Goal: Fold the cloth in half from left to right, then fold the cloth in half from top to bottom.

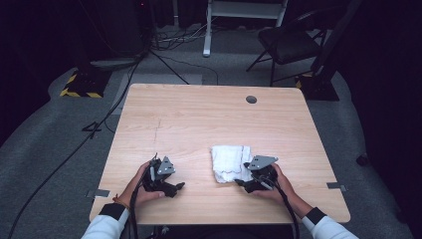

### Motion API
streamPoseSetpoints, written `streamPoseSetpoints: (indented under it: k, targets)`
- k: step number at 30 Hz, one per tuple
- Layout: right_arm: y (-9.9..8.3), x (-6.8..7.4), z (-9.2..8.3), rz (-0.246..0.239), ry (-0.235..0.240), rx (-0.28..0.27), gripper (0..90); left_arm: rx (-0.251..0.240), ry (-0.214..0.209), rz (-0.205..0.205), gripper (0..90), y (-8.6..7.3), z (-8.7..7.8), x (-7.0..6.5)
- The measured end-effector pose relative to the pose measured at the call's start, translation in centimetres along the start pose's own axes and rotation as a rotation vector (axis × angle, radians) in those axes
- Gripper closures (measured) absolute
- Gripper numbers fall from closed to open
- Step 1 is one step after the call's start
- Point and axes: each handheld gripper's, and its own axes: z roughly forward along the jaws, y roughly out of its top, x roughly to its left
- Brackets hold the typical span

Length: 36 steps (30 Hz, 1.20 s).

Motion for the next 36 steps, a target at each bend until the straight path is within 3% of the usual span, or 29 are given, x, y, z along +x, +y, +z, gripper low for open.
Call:
streamPoseSetpoints:
  k: [2, 7, 26, 36]
  targets:
    - [0.1, -0.2, 0.2, 0.011, -0.014, -0.005, 30.5, -0.009, -0.023, -0.036, 17.8, -0.3, 0.0, 0.4]
    - [0.6, -0.7, 0.8, 0.027, -0.033, -0.008, 31.1, -0.037, -0.027, -0.031, 16.9, -0.8, 0.0, 0.7]
    - [3.6, -4.1, 4.2, 0.067, -0.069, -0.005, 31.8, -0.038, -0.025, -0.034, 16.4, -0.7, 0.1, 0.8]
    - [4.1, -4.5, 4.6, 0.061, -0.060, 0.011, 31.1, -0.037, -0.024, -0.034, 16.4, -0.7, 0.1, 0.8]
